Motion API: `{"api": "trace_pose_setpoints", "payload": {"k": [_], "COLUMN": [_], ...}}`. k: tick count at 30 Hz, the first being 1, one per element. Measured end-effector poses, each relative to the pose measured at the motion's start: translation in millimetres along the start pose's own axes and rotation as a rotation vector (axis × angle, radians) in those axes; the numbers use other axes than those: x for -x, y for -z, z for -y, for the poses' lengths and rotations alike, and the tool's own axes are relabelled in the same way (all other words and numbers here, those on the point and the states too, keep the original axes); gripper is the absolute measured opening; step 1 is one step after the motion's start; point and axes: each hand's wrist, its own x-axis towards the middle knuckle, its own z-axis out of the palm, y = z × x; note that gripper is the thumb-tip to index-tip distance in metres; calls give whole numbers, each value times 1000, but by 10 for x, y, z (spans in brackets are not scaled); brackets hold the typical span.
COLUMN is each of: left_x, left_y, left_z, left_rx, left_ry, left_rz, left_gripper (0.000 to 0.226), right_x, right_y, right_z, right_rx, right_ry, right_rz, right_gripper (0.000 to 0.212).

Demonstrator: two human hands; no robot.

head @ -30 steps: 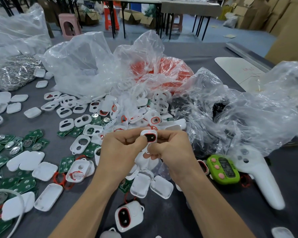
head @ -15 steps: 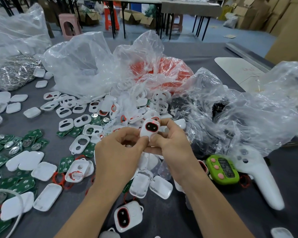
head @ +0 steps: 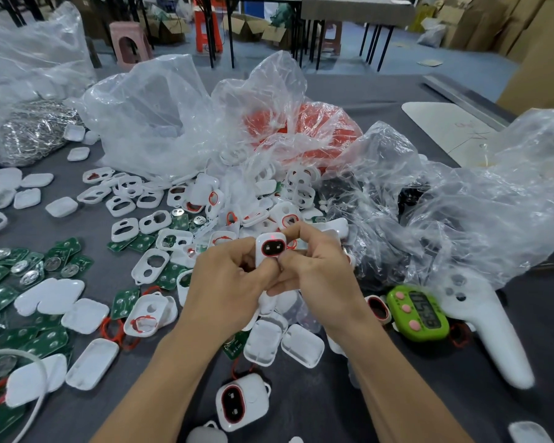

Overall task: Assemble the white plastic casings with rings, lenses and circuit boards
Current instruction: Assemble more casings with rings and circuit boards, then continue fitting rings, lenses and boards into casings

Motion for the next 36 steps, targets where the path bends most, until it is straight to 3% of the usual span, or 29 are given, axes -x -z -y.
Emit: {"api": "trace_pose_setpoints", "payload": {"k": [8,12,16,23,27,31,36], "left_x": [-26,-16,-11,-15,-21,-13,-23], "left_y": [32,93,63,29,0,-17,8], "left_z": [-21,22,10,31,23,34,27], "left_rx": [120,22,72,135,216,219,190], "left_ry": [-25,-36,99,90,110,100,39], "left_rz": [49,61,-22,32,47,21,58], "left_gripper": [44,39,13,7,5,16,8], "right_x": [39,47,7,-10,19,38,28], "right_y": [-39,-49,-13,17,11,-8,17], "right_z": [-30,-38,-64,-25,-19,-44,-73], "right_rx": [-79,-135,-88,-205,-180,-156,-133], "right_ry": [-23,-25,-52,-133,-110,-74,-28], "right_rz": [-40,-4,-90,-84,-63,-61,-82], "right_gripper": [15,5,14,12,12,19,10]}}
